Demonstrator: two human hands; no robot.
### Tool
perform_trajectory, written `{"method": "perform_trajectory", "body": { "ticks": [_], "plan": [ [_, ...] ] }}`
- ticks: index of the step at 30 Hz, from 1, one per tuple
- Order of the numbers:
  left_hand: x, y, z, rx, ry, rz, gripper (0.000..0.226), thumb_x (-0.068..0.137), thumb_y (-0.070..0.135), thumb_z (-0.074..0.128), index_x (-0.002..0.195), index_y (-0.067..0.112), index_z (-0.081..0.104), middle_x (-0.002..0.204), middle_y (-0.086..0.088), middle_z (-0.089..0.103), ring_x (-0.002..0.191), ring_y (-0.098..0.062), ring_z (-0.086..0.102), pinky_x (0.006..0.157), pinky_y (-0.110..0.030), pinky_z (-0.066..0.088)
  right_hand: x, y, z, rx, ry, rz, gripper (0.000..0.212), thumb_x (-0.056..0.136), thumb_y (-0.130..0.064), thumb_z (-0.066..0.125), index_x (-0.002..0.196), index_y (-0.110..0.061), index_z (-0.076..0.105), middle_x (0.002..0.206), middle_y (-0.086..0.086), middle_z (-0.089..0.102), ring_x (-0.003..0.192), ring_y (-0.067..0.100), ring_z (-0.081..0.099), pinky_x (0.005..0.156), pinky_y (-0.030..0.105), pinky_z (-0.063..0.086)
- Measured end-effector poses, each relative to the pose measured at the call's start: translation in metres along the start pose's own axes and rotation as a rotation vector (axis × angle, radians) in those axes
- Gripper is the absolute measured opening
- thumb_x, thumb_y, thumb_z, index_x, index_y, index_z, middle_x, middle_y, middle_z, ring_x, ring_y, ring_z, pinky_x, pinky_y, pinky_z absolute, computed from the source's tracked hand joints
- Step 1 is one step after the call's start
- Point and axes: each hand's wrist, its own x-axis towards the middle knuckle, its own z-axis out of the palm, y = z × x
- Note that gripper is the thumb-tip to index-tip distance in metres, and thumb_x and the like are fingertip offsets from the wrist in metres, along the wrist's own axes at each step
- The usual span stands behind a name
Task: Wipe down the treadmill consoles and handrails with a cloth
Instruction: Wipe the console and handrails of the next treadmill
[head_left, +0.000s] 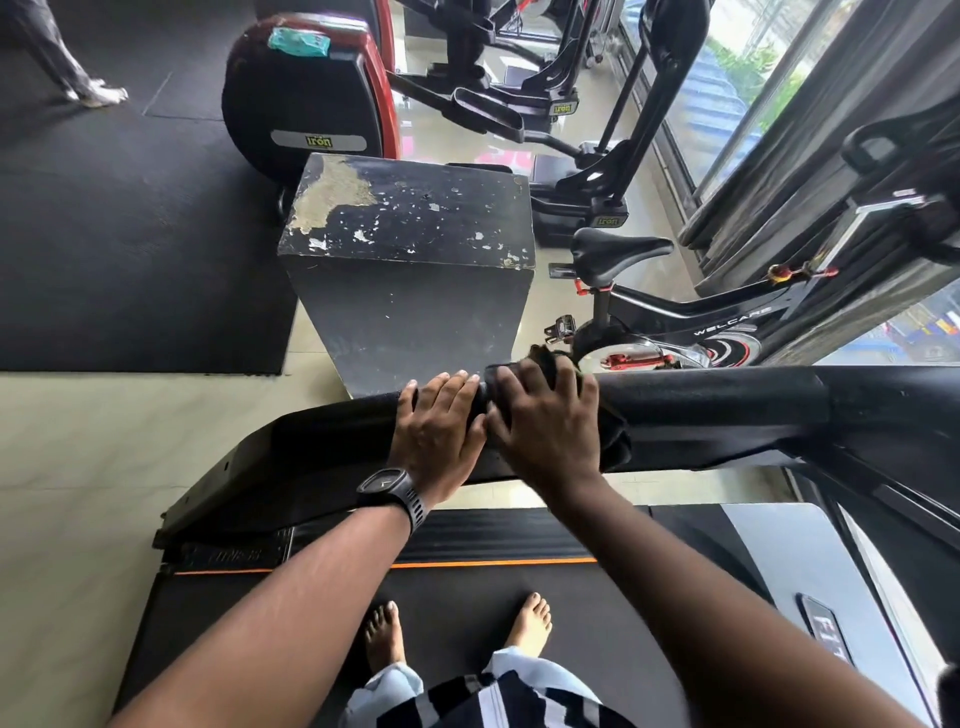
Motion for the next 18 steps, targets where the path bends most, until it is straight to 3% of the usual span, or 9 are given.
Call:
{"method": "perform_trajectory", "body": {
  "ticks": [3, 6, 9, 12, 15, 18],
  "plan": [
    [0.001, 0.001, -0.002, 0.007, -0.010, 0.019, 0.051, 0.097, 0.041, 0.040, 0.136, 0.014, 0.058, 0.139, -0.005, 0.060, 0.129, -0.025, 0.055, 0.110, -0.054, 0.037, 0.034, 0.017, -0.014, 0.059, -0.115, -0.105, 0.048, 0.093, -0.060, 0.040, 0.121, -0.031, 0.065, 0.122, -0.001, 0.066, 0.116, 0.031, 0.052, 0.086, 0.042, 0.039],
    [0.001, 0.006, -0.001, 0.009, -0.001, 0.014, 0.050, 0.096, 0.040, 0.040, 0.135, 0.014, 0.059, 0.138, -0.004, 0.061, 0.128, -0.026, 0.056, 0.110, -0.055, 0.037, 0.061, 0.039, -0.019, 0.148, -0.293, 0.021, 0.049, 0.094, -0.059, 0.040, 0.119, -0.027, 0.067, 0.124, 0.004, 0.066, 0.118, 0.031, 0.053, 0.082, 0.040, 0.040],
    [0.000, 0.010, 0.000, 0.010, 0.011, 0.004, 0.049, 0.096, 0.039, 0.041, 0.135, 0.014, 0.059, 0.138, -0.005, 0.061, 0.128, -0.026, 0.055, 0.110, -0.056, 0.036, 0.034, 0.036, -0.013, 0.075, -0.117, 0.144, 0.048, 0.093, -0.057, 0.044, 0.116, -0.022, 0.066, 0.119, 0.007, 0.066, 0.114, 0.036, 0.052, 0.088, 0.048, 0.042],
    [0.001, 0.009, 0.004, 0.029, 0.037, 0.007, 0.049, 0.096, 0.039, 0.043, 0.135, 0.014, 0.060, 0.138, -0.005, 0.060, 0.129, -0.027, 0.055, 0.110, -0.056, 0.036, -0.003, 0.016, -0.001, 0.019, 0.000, 0.090, 0.048, 0.092, -0.054, 0.048, 0.125, -0.023, 0.063, 0.125, 0.005, 0.063, 0.120, 0.038, 0.049, 0.094, 0.052, 0.040],
    [0.002, 0.012, 0.005, 0.037, 0.045, 0.020, 0.049, 0.096, 0.039, 0.042, 0.134, 0.014, 0.060, 0.138, -0.005, 0.061, 0.128, -0.026, 0.055, 0.109, -0.055, 0.037, 0.017, 0.024, -0.006, 0.052, -0.004, -0.067, 0.047, 0.093, -0.058, 0.043, 0.119, -0.027, 0.066, 0.120, 0.002, 0.066, 0.113, 0.034, 0.052, 0.089, 0.047, 0.041],
    [0.003, 0.019, 0.006, 0.051, 0.053, -0.001, 0.048, 0.097, 0.038, 0.041, 0.134, 0.014, 0.060, 0.137, -0.005, 0.061, 0.128, -0.025, 0.056, 0.109, -0.055, 0.037, 0.047, 0.047, -0.015, 0.146, -0.180, -0.066, 0.047, 0.093, -0.060, 0.040, 0.116, -0.029, 0.067, 0.120, 0.003, 0.067, 0.114, 0.031, 0.054, 0.084, 0.041, 0.042]
  ]
}}
